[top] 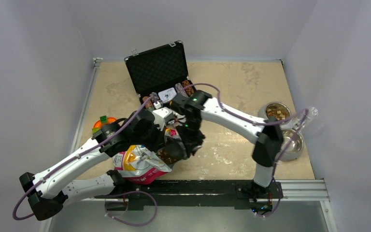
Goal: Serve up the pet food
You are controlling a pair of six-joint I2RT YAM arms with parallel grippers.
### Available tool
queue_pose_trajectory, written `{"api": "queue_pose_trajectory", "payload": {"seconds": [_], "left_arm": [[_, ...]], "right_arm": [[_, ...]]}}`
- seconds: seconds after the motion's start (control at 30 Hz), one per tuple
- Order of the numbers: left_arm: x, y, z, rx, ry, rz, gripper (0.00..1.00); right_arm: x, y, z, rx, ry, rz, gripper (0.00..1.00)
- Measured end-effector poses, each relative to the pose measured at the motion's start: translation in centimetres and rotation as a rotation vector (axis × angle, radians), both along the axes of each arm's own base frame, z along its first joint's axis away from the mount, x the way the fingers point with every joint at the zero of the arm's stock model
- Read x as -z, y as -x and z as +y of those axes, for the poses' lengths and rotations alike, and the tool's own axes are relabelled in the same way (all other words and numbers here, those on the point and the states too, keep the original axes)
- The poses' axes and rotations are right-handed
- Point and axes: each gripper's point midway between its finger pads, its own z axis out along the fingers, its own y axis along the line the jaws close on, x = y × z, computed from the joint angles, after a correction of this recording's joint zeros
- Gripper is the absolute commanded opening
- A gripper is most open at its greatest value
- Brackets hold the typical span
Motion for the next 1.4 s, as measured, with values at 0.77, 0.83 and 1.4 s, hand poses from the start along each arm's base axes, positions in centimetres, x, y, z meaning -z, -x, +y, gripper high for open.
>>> {"api": "queue_pose_trajectory", "payload": {"seconds": [0.77,0.83,1.4], "left_arm": [[-1.5,0.1,3.4,-0.115,0.083,-0.15,0.0],[-1.7,-0.1,3.7,-0.13,0.084,-0.166,0.0],[-2.4,-0.9,5.6,-0.211,0.064,-0.238,0.0]], "right_arm": [[-0.4,1.6,7.6,0.083,-0.901,0.391,0.0],[-0.1,2.0,6.7,0.093,-0.92,0.395,0.0],[-1.5,1.7,8.6,0.058,-1.042,0.469,0.0]]}}
